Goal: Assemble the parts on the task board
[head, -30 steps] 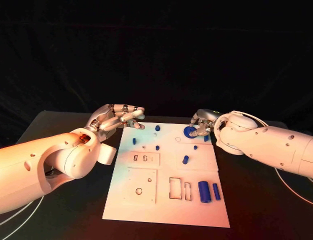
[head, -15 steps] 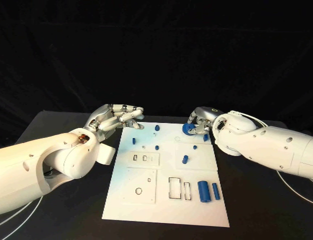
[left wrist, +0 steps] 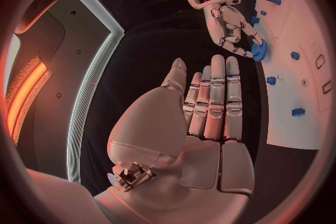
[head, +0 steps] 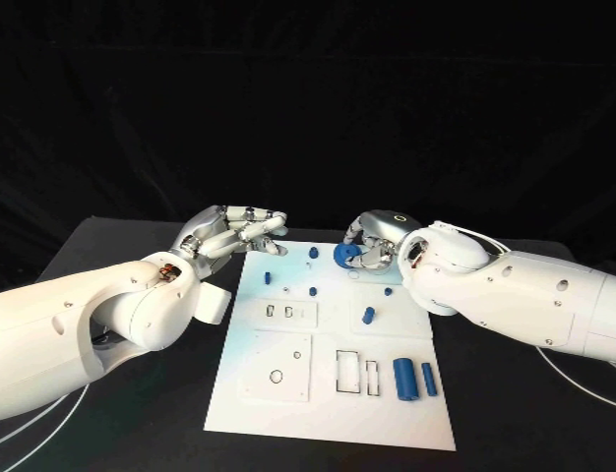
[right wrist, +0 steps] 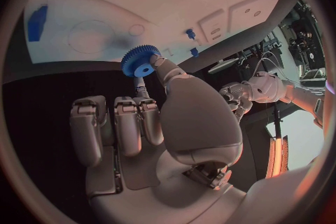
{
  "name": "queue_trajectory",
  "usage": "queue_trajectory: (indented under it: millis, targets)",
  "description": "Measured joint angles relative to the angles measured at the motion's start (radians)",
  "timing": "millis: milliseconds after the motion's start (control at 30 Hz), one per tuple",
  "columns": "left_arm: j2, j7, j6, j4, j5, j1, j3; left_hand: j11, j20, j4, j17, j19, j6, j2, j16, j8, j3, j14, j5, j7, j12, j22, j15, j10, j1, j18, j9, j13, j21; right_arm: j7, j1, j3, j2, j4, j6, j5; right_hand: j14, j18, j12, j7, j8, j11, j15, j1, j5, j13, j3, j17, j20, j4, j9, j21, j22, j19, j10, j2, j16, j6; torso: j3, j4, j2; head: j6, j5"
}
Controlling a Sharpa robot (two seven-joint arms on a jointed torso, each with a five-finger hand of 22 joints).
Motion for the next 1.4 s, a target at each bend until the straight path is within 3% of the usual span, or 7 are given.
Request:
queue_trajectory:
  millis: [200, 433, 733, 1400]
  targets:
    - [0.002, 0.0, 0.0, -0.001, 0.0, 0.0, 0.0, 0.0, 0.0, 0.0, 0.0, 0.0, 0.0, 0.0, 0.0, 0.0, 0.0, 0.0, 0.0, 0.0, 0.0, 0.0, 0.0, 0.0, 0.0, 0.0, 0.0, 0.0, 0.0, -0.006, 0.002, 0.0, 0.049, 0.002, -0.012, -0.032, 0.0, 0.0, 0.0, 0.0, 0.0, 0.0, 0.0, -0.004, 0.003, 0.0, 0.0, 0.001, 0.0, 0.0, -0.004, 0.0, 0.0, 0.0, 0.0, 0.004, 0.0, 0.0, -0.0006, 0.0015, 0.0, 0.003, 0.005]
    - [0.002, -0.001, 0.0, -0.002, 0.0, 0.0, 0.0, 0.0, 0.0, 0.0, 0.0, 0.0, 0.0, 0.0, 0.0, 0.0, 0.0, 0.0, 0.0, 0.0, 0.0, 0.0, 0.0, 0.0, 0.0, 0.0, 0.0, 0.0, 0.0, -0.011, -0.003, 0.0, 0.1, -0.029, -0.02, -0.054, 0.0, 0.0, 0.0, 0.0, -0.005, 0.0, 0.0, -0.004, 0.009, 0.0, 0.006, 0.001, 0.0, 0.0, -0.004, 0.0, 0.0, 0.0, 0.0, 0.004, 0.0, 0.0, -0.0009, 0.0015, 0.001, 0.005, 0.01]
    - [0.002, -0.001, 0.001, -0.002, 0.0, 0.0, 0.0, 0.0, 0.0, 0.0, 0.0, 0.0, 0.0, 0.0, 0.0, 0.0, 0.0, 0.0, 0.0, 0.0, 0.0, 0.0, 0.0, 0.0, 0.0, 0.0, 0.0, 0.0, 0.0, -0.012, -0.027, -0.002, 0.157, -0.074, -0.022, -0.062, 0.0, 0.0, 0.0, -0.002, -0.01, 0.0, 0.0, -0.004, 0.009, 0.0, 0.006, 0.0, 0.0, 0.0, -0.004, 0.0, 0.0, 0.0, 0.0, 0.004, 0.0, 0.001, -0.0006, 0.0033, 0.002, 0.002, 0.009]
    - [0.002, -0.001, 0.001, -0.004, 0.0, 0.0, 0.0, 0.0, 0.0, 0.0, 0.0, 0.0, 0.0, 0.0, -0.004, 0.0, 0.0, -0.004, 0.0, 0.0, 0.0, -0.001, 0.003, 0.0, 0.0, 0.0, 0.0, 0.0, 0.0, -0.011, -0.051, -0.003, 0.196, -0.144, -0.021, -0.063, 0.0, 0.0, 0.0, -0.002, -0.02, 0.0, 0.0, -0.008, 0.008, 0.001, 0.009, 0.0, 0.0, -0.002, -0.007, 0.0, 0.0, 0.0, 0.0, -0.001, 0.0, 0.001, -0.0003, 0.0039, 0.002, -0.001, 0.013]
